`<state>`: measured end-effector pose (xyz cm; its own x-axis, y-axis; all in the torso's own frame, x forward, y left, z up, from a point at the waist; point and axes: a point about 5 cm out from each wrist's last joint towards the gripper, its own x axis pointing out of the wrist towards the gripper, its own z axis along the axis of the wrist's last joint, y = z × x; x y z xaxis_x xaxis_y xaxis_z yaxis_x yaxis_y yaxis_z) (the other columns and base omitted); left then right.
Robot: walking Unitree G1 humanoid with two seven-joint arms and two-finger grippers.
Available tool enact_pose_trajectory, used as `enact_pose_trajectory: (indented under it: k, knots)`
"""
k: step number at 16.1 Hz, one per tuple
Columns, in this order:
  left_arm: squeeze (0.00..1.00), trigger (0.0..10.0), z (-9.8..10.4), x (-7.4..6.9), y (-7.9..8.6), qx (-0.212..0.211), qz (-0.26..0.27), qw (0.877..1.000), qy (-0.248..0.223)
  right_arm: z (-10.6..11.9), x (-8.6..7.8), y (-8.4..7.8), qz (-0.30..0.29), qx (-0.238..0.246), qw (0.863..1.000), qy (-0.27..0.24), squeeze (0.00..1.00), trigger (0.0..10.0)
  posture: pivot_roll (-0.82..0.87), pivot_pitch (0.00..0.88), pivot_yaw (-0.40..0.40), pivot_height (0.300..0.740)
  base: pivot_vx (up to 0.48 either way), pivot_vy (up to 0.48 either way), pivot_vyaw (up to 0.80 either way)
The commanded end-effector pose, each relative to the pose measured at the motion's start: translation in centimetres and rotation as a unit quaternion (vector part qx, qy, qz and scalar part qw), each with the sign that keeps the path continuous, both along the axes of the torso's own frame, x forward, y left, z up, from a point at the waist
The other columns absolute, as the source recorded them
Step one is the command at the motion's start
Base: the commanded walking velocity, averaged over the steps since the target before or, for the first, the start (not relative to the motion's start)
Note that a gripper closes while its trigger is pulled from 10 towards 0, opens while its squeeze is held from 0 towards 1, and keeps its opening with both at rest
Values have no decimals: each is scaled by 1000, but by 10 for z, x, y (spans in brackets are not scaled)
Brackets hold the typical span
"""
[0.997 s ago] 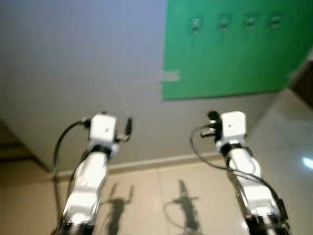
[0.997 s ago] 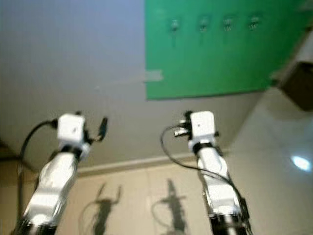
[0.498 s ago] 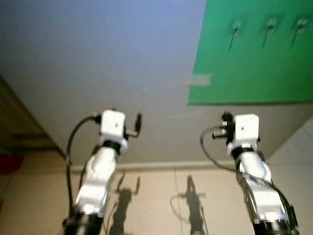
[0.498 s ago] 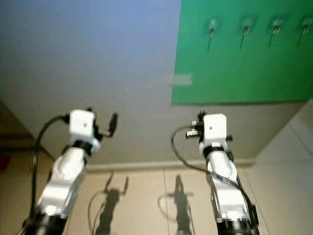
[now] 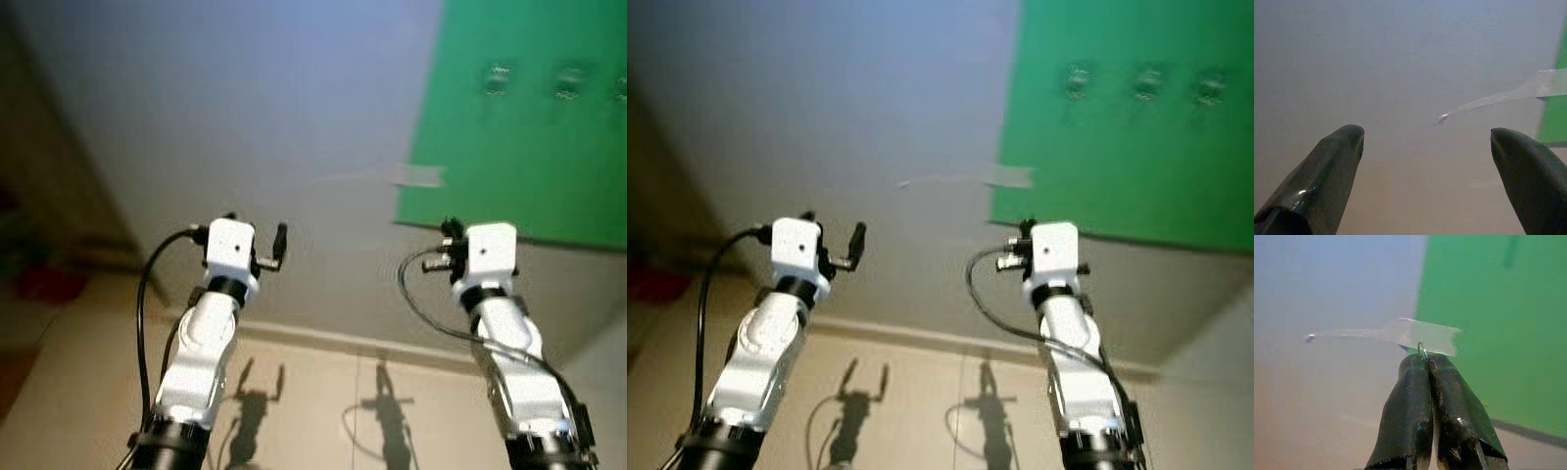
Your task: Hang keys on a hook
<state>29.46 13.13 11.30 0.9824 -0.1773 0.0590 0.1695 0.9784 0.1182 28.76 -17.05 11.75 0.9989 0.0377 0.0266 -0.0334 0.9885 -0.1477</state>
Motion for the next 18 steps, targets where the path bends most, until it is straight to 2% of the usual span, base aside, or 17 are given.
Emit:
enact_pose_trajectory:
  k: [1, 6, 7, 10, 12, 15, 18]
  knots:
    - [0, 10000, -1, 0, 5, 11, 7, 1000, 2, 0, -1, 1, -10, 7, 1000, 2, 0, 10000, -145, 39, 25, 740, 0, -480, 0]
    - [0, 10000, -1, -2, 8, 14, 7, 1000, -4, 0, -2, 0, -13, 6, 1000, -4, 0, 10000, -139, 40, 26, 740, 0, -455, 0]
    - [0, 10000, -1, -2, 9, 2, 10, 1000, 2, 1, -2, 0, -14, 10, 1000, -4, 0, 10000, -137, 40, 25, 740, 0, 0, 0]
    - [0, 10000, 1, -2, 11, 8, 15, 1000, -6, 0, -2, 1, -8, 11, 1000, -1, 0, 10000, -131, 39, 20, 740, 0, 0, 0]
    - [0, 10000, 4, -3, 9, 4, -2, 1000, -18, 3, -2, 5, 5, 24, 1000, -12, 0, 10000, -128, 39, 23, 740, 0, 0, 0]
    - [0, 10000, 7, -3, 8, 6, -21, 999, -24, 5, -1, 1, -14, 49, 999, -11, 0, 10000, -129, 37, 35, 740, 303, 0, 0]
    - [0, 10000, 7, -4, 7, 9, -30, 999, -24, 6, -1, 1, -10, 50, 999, -15, 0, 10000, -127, 31, 43, 740, 331, 0, -629]
